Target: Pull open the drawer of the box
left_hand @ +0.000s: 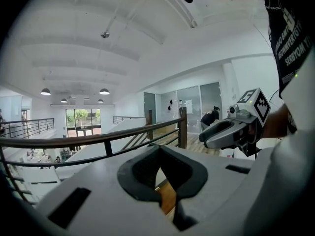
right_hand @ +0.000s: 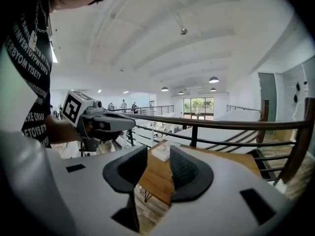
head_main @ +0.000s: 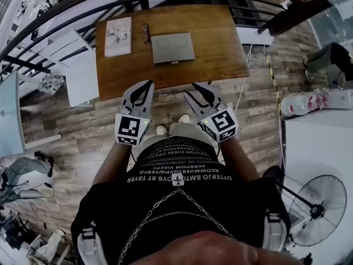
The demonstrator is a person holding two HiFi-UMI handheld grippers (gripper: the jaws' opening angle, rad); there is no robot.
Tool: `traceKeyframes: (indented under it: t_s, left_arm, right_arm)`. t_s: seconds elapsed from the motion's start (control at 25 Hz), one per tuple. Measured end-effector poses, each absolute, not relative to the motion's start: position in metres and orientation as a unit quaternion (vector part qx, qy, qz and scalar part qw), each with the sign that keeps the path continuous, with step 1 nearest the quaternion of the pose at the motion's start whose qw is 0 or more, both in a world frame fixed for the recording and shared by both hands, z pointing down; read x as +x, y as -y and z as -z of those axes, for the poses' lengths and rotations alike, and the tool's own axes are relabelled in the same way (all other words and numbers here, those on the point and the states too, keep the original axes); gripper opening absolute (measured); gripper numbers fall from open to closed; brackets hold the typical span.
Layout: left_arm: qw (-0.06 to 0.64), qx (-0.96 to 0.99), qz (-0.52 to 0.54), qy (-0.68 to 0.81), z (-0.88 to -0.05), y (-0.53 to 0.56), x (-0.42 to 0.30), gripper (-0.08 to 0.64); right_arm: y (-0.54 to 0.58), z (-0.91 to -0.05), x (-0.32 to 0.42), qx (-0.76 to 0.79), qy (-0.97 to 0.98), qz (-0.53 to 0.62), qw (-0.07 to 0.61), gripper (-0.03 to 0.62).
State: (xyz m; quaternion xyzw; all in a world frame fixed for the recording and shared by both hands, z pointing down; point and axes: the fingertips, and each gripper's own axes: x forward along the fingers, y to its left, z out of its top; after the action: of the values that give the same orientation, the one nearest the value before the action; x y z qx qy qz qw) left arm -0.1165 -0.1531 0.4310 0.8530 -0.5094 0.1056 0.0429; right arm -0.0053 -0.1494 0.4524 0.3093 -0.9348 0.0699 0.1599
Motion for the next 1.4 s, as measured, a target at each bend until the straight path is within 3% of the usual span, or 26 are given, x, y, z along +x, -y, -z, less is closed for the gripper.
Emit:
traceKeyframes:
  t_s: [1.0,1.4]
  left_arm:
    - [0.009,0.825,-0.112,0.554,-0.407,0.247,-0.078,0.005]
    - [0.027,0.805,-0.118,0.581,-0.417,0.268,-0.067,0.005]
  right_arm:
    - [0.258,-0.435,0.038,0.278,0.948,-0.033,0.153,0.129]
    - [0.285,-0.436,0.063,0.267,0.953,-0.025,0.142,0.129]
